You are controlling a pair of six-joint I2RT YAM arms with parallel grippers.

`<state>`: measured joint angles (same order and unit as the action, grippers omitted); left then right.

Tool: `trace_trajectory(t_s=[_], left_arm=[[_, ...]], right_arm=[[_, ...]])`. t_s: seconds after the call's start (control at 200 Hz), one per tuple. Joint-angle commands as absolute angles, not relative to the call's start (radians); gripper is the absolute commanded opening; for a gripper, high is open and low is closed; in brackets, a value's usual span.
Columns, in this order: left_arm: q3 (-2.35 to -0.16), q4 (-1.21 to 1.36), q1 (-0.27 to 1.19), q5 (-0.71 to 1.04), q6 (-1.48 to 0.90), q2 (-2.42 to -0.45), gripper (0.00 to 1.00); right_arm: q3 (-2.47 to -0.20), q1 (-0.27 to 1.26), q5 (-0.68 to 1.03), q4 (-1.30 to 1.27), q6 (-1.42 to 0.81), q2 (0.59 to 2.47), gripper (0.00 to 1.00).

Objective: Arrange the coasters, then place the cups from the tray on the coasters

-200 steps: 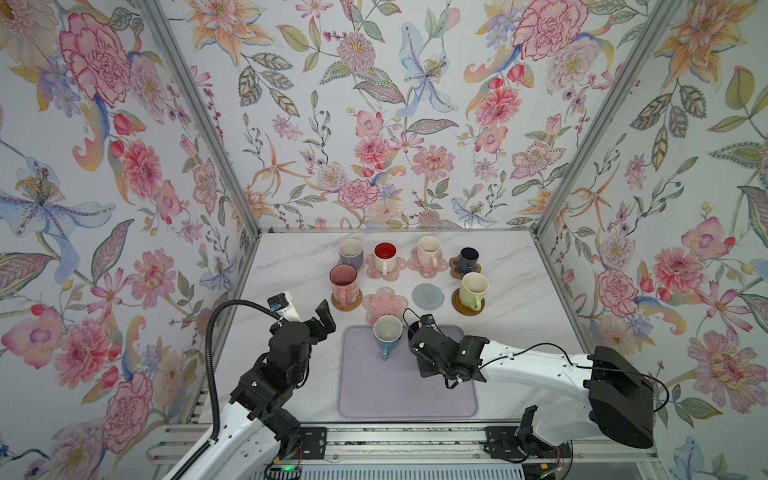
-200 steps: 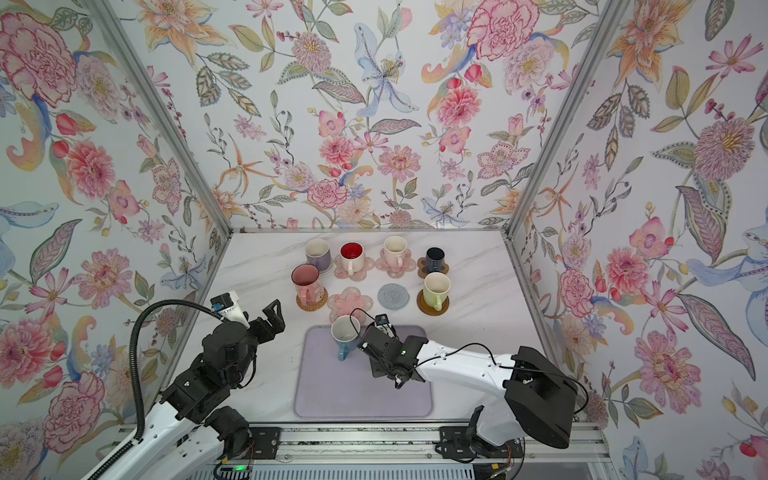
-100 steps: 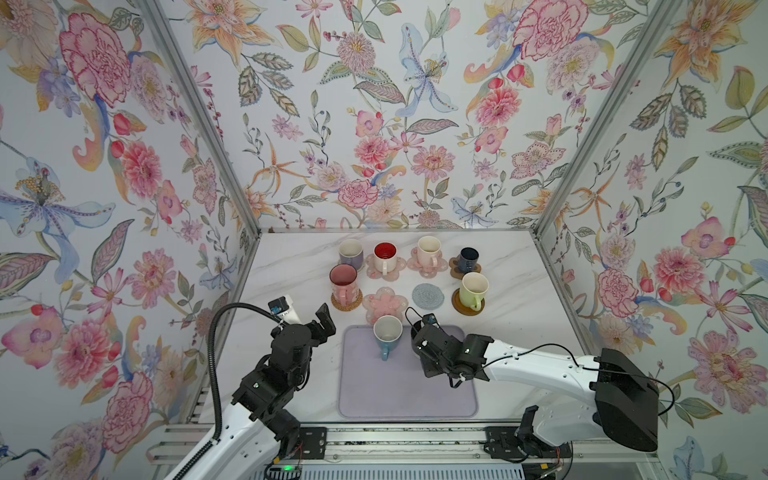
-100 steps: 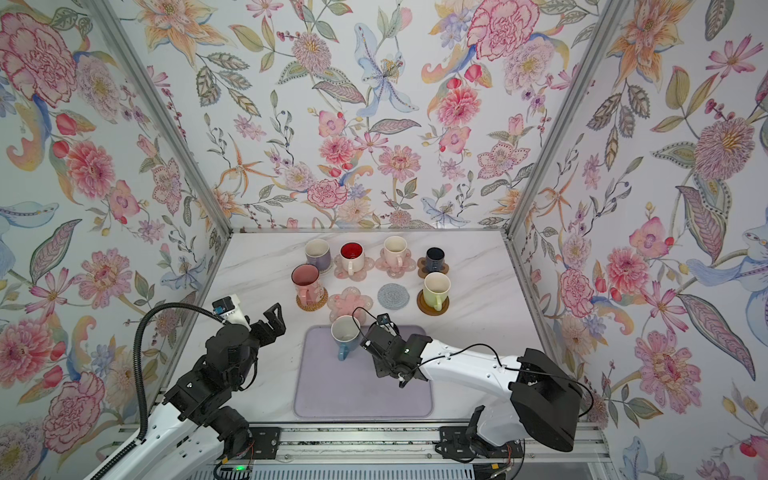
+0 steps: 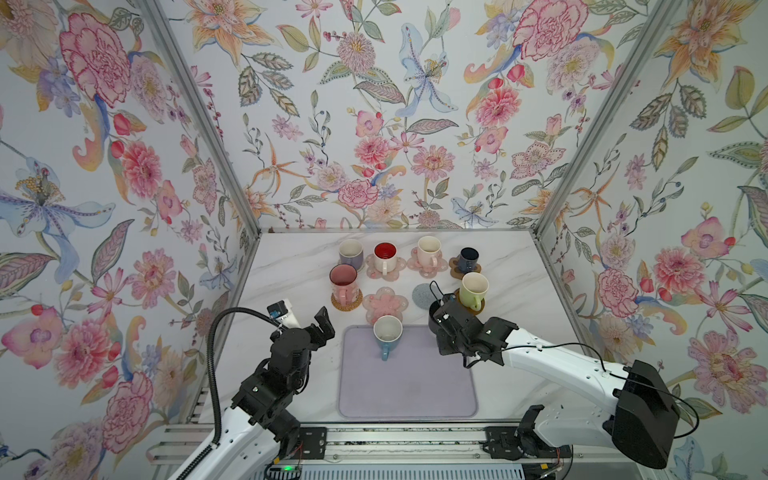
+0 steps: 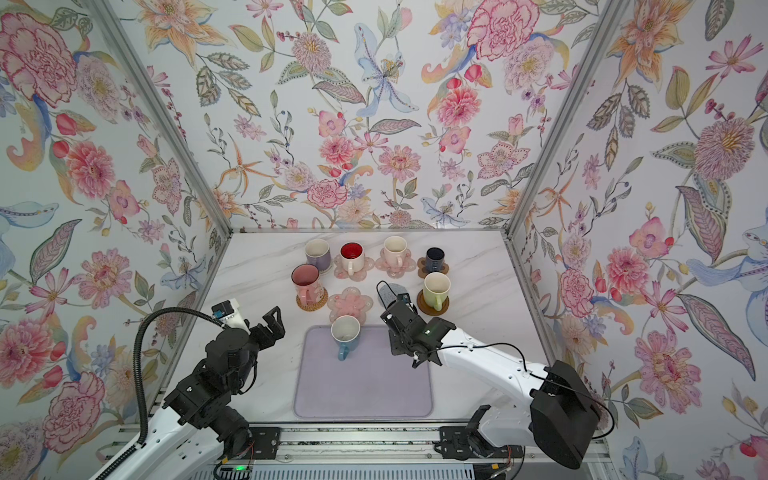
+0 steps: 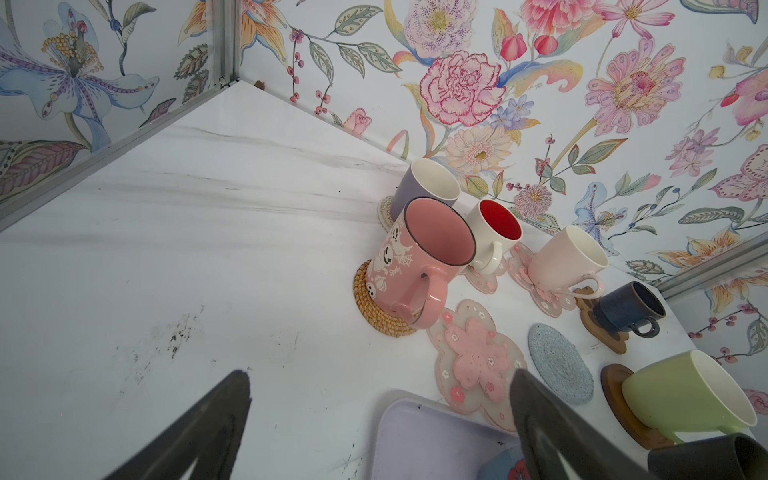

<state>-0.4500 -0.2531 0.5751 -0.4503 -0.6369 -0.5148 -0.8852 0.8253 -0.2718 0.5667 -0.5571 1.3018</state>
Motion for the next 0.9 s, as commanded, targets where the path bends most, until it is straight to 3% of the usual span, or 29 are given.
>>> trace_trajectory(t_s=[0.0,0.555,0.896], left_arm=[[-0.434,-0.276,0.564,-0.467,-0.631,-0.505,0.99],[-0.434,-0.352,0.562,-0.479,-0.654,-0.428,0.99],[-0.443,-0.348,0.562,-0.48,-0.654,-0.44,0.99]], right_arm=[[-0.96,0.781,-0.288,0.471,-0.488,1.321,0.0],[-1.177,0.641,-0.2,0.324,-0.354,1.614,0.0],[-1.195,0.603,-0.175,0.294,-0.331,1.686,0.0]])
